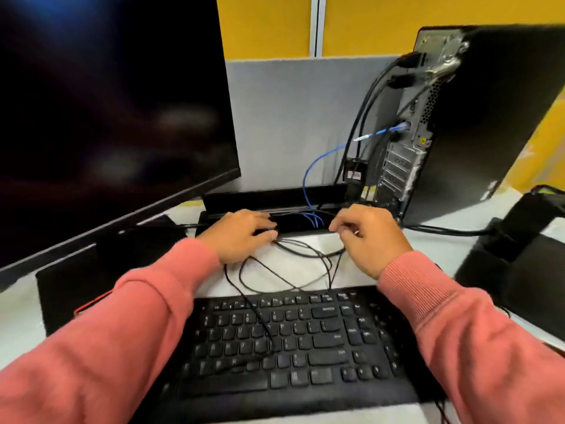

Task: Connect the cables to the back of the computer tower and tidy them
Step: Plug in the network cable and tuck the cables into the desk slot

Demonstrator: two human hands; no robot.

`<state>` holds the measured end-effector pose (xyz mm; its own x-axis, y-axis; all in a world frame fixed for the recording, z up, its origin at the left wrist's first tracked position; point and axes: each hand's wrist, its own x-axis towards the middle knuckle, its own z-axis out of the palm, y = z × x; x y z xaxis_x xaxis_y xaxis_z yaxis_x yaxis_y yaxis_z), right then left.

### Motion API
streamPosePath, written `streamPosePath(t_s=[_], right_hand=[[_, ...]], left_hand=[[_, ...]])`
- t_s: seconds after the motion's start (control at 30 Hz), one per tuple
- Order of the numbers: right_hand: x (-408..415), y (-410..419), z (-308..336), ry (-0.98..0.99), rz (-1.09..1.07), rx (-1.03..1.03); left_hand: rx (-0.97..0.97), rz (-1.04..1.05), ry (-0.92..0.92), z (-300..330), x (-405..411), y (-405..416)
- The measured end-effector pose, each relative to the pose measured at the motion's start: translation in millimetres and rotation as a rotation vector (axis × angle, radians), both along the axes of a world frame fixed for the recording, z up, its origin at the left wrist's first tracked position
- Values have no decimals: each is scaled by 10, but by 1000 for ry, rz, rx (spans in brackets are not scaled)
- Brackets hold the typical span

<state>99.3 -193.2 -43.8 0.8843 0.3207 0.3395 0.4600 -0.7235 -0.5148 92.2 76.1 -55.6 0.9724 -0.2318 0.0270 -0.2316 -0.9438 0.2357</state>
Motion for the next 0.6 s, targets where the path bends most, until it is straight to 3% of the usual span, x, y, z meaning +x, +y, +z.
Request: streamPosePath(t_s=[0.1, 0.17, 0.33, 0.6], right_hand=[[-168, -238, -74, 57, -67, 22], [-320, -320, -138, 119, -65, 20], [-644, -310, -277, 315, 32, -96], [-721, -132, -175, 316, -2, -269]], left_hand=[[-108, -96, 99, 68, -366, -40], [-83, -121, 120, 53, -576, -67], [-106, 55, -3, -8, -877, 18], [-272, 158, -394, 470, -987, 105]])
